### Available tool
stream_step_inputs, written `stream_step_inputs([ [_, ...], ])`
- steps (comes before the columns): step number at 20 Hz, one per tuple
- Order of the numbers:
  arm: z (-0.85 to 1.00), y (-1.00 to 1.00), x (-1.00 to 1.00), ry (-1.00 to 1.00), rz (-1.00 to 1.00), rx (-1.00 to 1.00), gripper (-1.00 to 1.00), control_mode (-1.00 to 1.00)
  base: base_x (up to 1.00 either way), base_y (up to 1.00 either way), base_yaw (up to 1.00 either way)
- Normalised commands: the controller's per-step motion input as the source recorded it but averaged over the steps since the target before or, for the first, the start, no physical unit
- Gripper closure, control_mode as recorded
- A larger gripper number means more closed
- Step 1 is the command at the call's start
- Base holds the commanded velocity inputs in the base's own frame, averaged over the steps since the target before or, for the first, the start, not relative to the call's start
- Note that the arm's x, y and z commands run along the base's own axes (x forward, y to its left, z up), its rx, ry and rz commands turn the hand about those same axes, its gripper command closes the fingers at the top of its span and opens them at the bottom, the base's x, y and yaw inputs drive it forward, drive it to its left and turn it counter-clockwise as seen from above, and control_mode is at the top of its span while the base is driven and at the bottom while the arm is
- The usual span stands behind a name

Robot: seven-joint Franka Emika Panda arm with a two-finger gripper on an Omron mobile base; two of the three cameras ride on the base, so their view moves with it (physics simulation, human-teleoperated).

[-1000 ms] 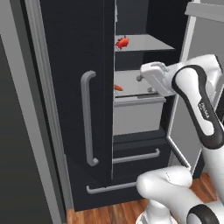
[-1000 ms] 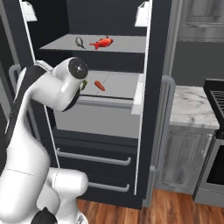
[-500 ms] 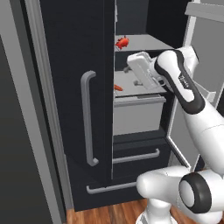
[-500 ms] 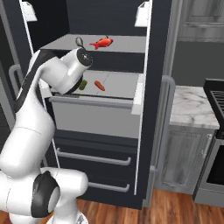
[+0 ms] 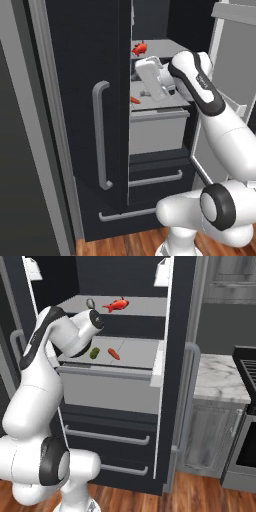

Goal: Gather the cucumber and carrot from the fridge and place them on a tray on the dining counter. Then gather the fishs from the fridge and place them on the other tray.

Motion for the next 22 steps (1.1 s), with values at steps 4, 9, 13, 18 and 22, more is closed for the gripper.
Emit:
stream_step_inputs([
  [4, 0.0, 0.5, -0.09, 0.0, 0.16, 0.01, -1.0, -1.0, 0.0, 0.0, 0.0],
  [9, 0.0, 0.59, -0.27, 0.0, 0.15, 0.0, -1.0, -1.0, 0.0, 0.0, 0.0],
  [13, 0.0, 0.62, -0.38, 0.0, 0.14, 0.0, -1.0, -1.0, 0.0, 0.0, 0.0],
  [18, 0.0, 0.66, -0.37, 0.0, 0.11, 0.0, -1.0, -1.0, 0.0, 0.0, 0.0],
  [22, 0.0, 0.64, -0.31, 0.0, 0.09, 0.0, -1.0, -1.0, 0.0, 0.0, 0.0],
])
